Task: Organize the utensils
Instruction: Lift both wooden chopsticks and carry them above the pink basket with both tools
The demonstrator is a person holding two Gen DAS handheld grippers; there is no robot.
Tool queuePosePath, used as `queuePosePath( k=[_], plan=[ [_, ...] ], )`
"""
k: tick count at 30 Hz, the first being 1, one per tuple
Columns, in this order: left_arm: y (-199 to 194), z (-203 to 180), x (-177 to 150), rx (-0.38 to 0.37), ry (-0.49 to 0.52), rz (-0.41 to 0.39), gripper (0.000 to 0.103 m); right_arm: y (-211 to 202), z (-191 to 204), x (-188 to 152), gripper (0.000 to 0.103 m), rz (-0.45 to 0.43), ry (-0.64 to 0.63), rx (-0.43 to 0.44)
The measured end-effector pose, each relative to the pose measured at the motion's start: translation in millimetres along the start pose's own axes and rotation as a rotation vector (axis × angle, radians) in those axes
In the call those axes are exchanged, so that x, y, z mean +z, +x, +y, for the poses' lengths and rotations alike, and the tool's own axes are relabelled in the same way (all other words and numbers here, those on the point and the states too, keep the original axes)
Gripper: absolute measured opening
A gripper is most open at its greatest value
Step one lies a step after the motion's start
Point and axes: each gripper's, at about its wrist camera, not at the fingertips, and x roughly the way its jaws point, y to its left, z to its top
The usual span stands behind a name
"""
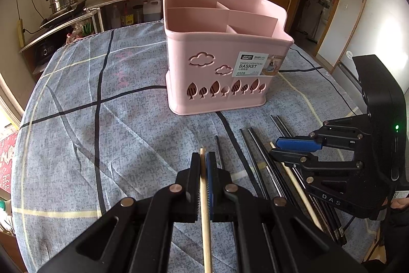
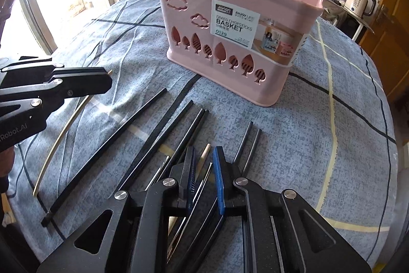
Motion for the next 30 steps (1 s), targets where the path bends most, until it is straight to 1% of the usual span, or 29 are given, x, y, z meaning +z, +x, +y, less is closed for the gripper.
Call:
queuePosePath(
  k=[5, 6, 12, 16, 24, 26, 28, 30],
  plan=[
    [2.3, 0.4, -0.5, -0.002, -0.003, 0.009, 0.005, -3.6, 4.2, -3.2, 0.013, 0.002, -0.009, -0.004],
    [3.4, 0.0, 0.0, -0.003, -0.002, 0.012, 0.005, -3.4, 6.0, -2.6, 0.010, 0.005, -0.015, -0.003],
    [2.5, -4.8, 2.3, -0.004, 0.014, 0.010, 0.005, -1.0, -4.4, 2.7, 0.009, -0.002, 0.012, 0.023],
    [-8.8, -7.5, 4.2, -0.003, 0.028, -0.015, 0.005, -18.1, -13.0, 2.2, 0.008, -0.044, 0.044, 0.052],
    [-42.8, -9.2, 11.2, 0.002, 0.032, -0.090, 0.005, -71.3, -19.3, 6.0, 0.007, -0.175, 0.068, 0.093],
    [-46.4, -9.8, 12.1, 0.004, 0.034, -0.098, 0.005, -75.4, -21.4, 8.2, 0.007, -0.186, 0.070, 0.094],
    [-46.3, -9.8, 12.7, 0.003, 0.034, -0.097, 0.005, -71.4, -22.7, 8.2, 0.007, -0.175, 0.081, 0.106],
    [-45.8, -10.0, 10.0, 0.002, 0.031, -0.093, 0.005, -64.7, -27.2, 6.2, 0.007, -0.158, 0.098, 0.096]
  ],
)
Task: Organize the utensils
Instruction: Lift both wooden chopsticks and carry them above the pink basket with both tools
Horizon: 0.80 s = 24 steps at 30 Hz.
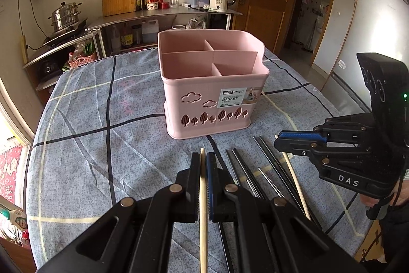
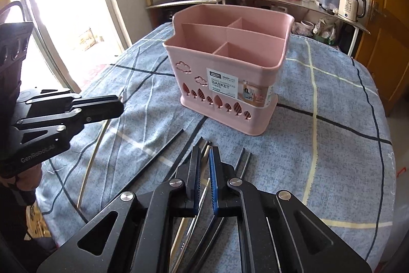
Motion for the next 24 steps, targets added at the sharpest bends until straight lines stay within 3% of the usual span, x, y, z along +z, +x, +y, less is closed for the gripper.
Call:
queuePosePath(
  k=[7, 24],
  plan=[
    [-5.5, 1.4, 6.0, -0.009, -0.014, -0.010, 0.005, -22.9, -4.5, 3.4, 0.006, -0.071, 0.023, 0.013],
    [-65.0, 0.1, 39.6, -0.007, 0.016, -0.147, 0.005, -96.6, 14.7, 27.1, 0.004, -0.266, -0.050, -0.021]
  ],
)
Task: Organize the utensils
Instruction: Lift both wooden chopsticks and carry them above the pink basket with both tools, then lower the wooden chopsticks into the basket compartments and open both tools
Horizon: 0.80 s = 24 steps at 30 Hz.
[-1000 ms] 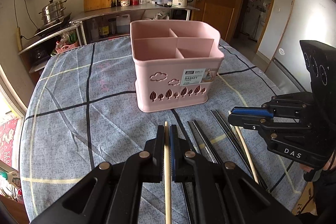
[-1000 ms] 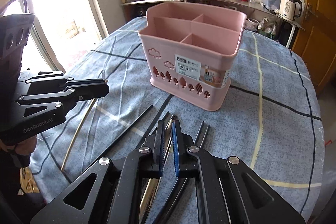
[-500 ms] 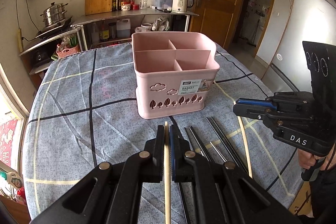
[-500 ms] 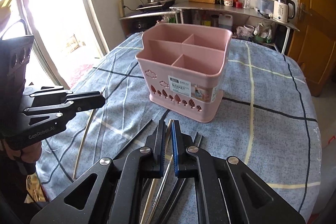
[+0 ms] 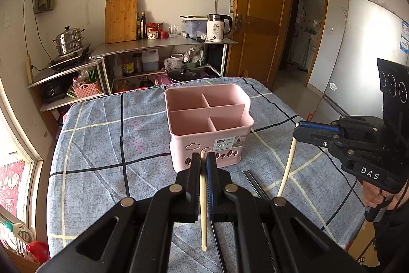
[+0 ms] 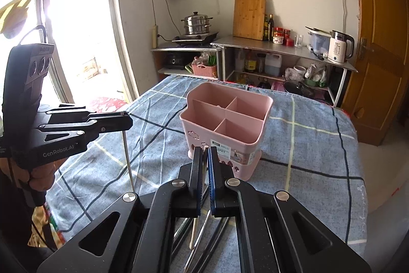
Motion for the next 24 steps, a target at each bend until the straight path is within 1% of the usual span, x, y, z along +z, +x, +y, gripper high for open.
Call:
queuePosePath(
  k=[5, 11, 17, 24],
  plan=[
    [-6.6, 0.8, 12.8, -0.007, 0.001, -0.021, 0.005, -8.5, -0.5, 12.7, 0.004, -0.034, -0.015, -0.016],
    [-15.6, 2.3, 40.1, -0.019, -0.002, -0.054, 0.005, -18.8, -3.0, 36.2, 0.004, -0.090, -0.016, -0.020],
    [-25.5, 7.7, 73.6, -0.019, -0.012, -0.108, 0.005, -24.6, -9.3, 68.1, 0.004, -0.161, 0.000, -0.019],
    [-28.1, 18.3, 109.4, 0.006, -0.026, -0.174, 0.005, -21.0, -16.5, 104.8, 0.004, -0.240, 0.029, -0.017]
  ],
)
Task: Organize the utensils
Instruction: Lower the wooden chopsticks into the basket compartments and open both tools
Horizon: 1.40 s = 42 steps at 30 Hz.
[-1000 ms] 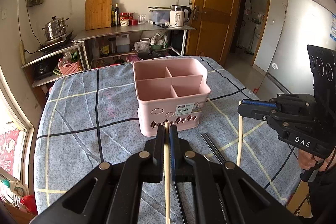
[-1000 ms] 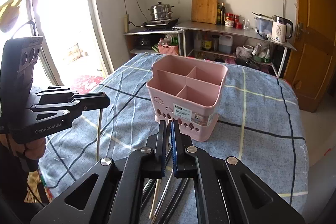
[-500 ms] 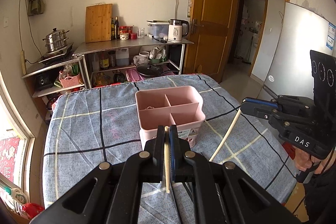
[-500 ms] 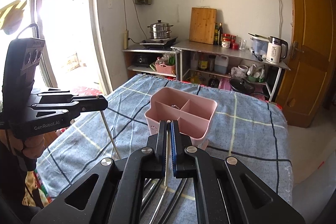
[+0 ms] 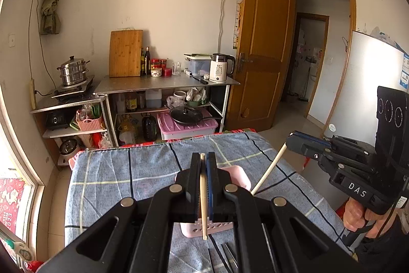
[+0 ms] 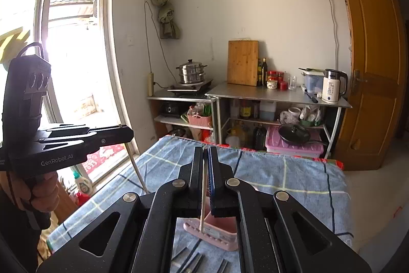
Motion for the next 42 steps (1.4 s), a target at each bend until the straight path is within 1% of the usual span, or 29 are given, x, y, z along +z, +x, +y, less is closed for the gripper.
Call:
queuePosePath(
  k=[2, 4, 6, 8, 13, 16, 19, 23, 25, 33, 39, 41, 42],
  plan=[
    [6.6, 4.0, 5.5, -0.002, -0.011, 0.003, 0.005, 6.0, 0.0, 6.0, 0.004, -0.009, 0.006, 0.005],
    [15.9, 7.0, 7.7, 0.013, -0.012, -0.003, 0.005, 13.8, 0.4, 9.4, 0.004, -0.013, 0.010, 0.011],
    [25.2, 12.8, 8.7, 0.007, -0.030, -0.002, 0.005, 21.7, 0.5, 10.1, 0.004, -0.012, 0.016, 0.013],
    [34.7, 16.1, 5.5, 0.018, -0.033, -0.003, 0.005, 30.1, -0.1, 7.5, 0.004, -0.003, 0.016, 0.013],
    [55.0, 28.6, -0.4, 0.000, -0.073, 0.015, 0.005, 52.7, -5.3, -6.0, 0.004, 0.045, 0.022, 0.006],
    [54.8, 34.5, 8.2, -0.016, -0.102, 0.029, 0.005, 60.0, -9.6, -13.3, 0.004, 0.070, 0.032, 0.005],
    [46.6, 32.3, 18.8, -0.018, -0.079, -0.001, 0.005, 61.5, -14.0, -15.2, 0.004, 0.073, 0.033, 0.007],
    [45.2, 25.7, 21.6, -0.017, -0.061, -0.028, 0.005, 66.7, -13.5, -16.4, 0.004, 0.081, 0.035, 0.009],
    [52.9, 26.2, 16.3, -0.027, -0.065, -0.012, 0.005, 69.2, -14.8, -19.4, 0.004, 0.088, 0.042, 0.013],
    [92.1, 33.4, -15.8, -0.028, -0.088, 0.095, 0.005, 81.0, -16.7, -38.1, 0.004, 0.145, 0.059, 0.017],
    [104.7, 36.1, -34.6, -0.014, -0.096, 0.135, 0.005, 89.2, -23.5, -49.4, 0.004, 0.188, 0.075, 0.015],
    [104.7, 36.5, -36.7, -0.013, -0.097, 0.137, 0.007, 88.4, -25.0, -51.4, 0.004, 0.193, 0.079, 0.011],
    [103.3, 36.3, -37.1, -0.010, -0.096, 0.134, 0.009, 86.6, -25.6, -51.7, 0.006, 0.191, 0.080, 0.011]
  ],
)
